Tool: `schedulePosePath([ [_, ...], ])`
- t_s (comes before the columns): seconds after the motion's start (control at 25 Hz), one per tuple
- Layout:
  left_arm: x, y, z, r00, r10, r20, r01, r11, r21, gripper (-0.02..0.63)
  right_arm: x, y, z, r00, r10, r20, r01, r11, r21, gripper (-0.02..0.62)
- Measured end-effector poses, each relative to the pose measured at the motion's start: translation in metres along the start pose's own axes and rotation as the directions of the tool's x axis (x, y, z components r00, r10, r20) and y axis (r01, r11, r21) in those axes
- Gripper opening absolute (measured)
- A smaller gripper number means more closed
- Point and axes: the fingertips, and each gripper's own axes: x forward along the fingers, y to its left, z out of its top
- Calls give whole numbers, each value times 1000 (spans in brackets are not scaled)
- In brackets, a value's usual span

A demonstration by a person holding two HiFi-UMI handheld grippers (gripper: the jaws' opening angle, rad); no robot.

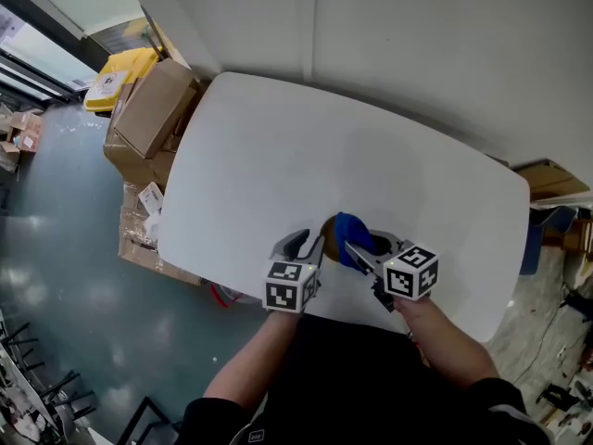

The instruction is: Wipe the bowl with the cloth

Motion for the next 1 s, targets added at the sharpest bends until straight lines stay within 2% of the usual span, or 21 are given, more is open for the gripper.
schedulePosePath([
  [0.2, 27, -2, -7, 998, -32, -46, 32, 999, -13, 132, 8, -8, -12, 998, -9, -68, 10, 1000, 5, 89],
  [0.36, 47, 5, -18, 994, -39, -99, 40, 999, 12, 132, 17, -10, -22, 995, -8, -104, 9, 1000, 6, 89],
  [0.48, 53, 7, -18, 994, -51, -101, 54, 998, 27, 129, 22, -7, -30, 993, 0, -118, 1, 1000, 8, 89],
  [0.64, 55, 0, -22, 990, -76, -117, 82, 995, 49, 29, 18, 1, -38, 992, 8, -128, -7, 1000, 14, 89],
  [0.72, 55, -5, -23, 988, -84, -127, 92, 994, 57, 24, 13, 0, -41, 992, 4, -127, -2, 1000, 15, 89],
  [0.84, 51, -10, -19, 990, -73, -119, 83, 993, 80, 21, 4, -4, -41, 993, -10, -114, 13, 1000, 26, 89],
  [1.0, 29, -18, -2, 998, -48, -51, 54, 992, 118, 20, -8, 7, -32, 997, 6, -74, -3, 999, 49, 89],
])
